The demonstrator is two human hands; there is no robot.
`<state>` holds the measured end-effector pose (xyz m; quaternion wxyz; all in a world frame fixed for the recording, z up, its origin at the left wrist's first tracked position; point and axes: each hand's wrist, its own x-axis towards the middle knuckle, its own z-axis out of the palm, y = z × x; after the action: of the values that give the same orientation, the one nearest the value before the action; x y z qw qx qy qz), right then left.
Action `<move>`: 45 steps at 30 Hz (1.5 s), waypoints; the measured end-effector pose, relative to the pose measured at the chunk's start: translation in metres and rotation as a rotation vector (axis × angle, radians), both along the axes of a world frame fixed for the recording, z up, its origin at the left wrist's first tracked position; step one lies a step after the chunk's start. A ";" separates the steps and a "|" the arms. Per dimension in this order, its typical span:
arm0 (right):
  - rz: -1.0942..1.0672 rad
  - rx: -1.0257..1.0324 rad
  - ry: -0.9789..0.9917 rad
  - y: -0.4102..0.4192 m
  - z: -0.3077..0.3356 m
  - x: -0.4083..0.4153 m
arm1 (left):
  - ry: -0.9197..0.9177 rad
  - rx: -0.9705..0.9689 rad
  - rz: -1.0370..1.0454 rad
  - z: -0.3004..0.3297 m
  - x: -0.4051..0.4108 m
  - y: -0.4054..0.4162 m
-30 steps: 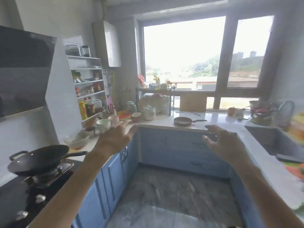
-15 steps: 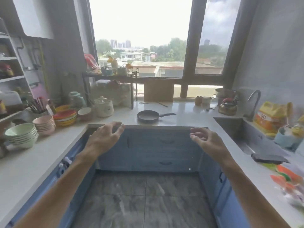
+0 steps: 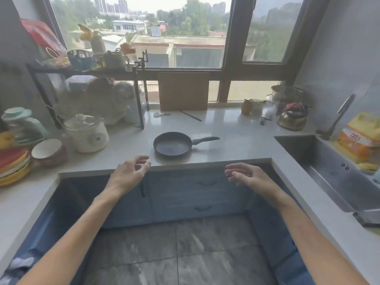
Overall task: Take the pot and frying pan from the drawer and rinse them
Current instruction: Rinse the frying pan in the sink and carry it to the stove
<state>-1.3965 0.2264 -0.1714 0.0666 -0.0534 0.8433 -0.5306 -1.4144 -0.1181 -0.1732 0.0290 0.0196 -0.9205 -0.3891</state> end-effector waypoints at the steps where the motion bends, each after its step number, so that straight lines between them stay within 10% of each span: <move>1: -0.004 -0.004 -0.014 0.001 -0.009 -0.025 | -0.017 0.010 0.006 -0.009 -0.024 0.001; 25: 0.293 0.528 -0.160 -0.039 -0.199 -0.524 | -0.427 0.130 0.118 -0.216 -0.429 -0.051; 35: 0.376 0.609 -0.236 -0.024 -0.222 -0.566 | -0.434 0.172 0.099 -0.227 -0.472 -0.056; 45: -0.073 0.462 -0.292 0.109 -0.169 -0.514 | -0.275 0.095 -0.319 -0.160 -0.581 0.068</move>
<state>-1.9109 0.3358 -0.3401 0.1786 0.0707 0.9248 -0.3285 -1.9952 -0.0501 -0.3331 -0.1598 -0.0721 -0.8880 -0.4251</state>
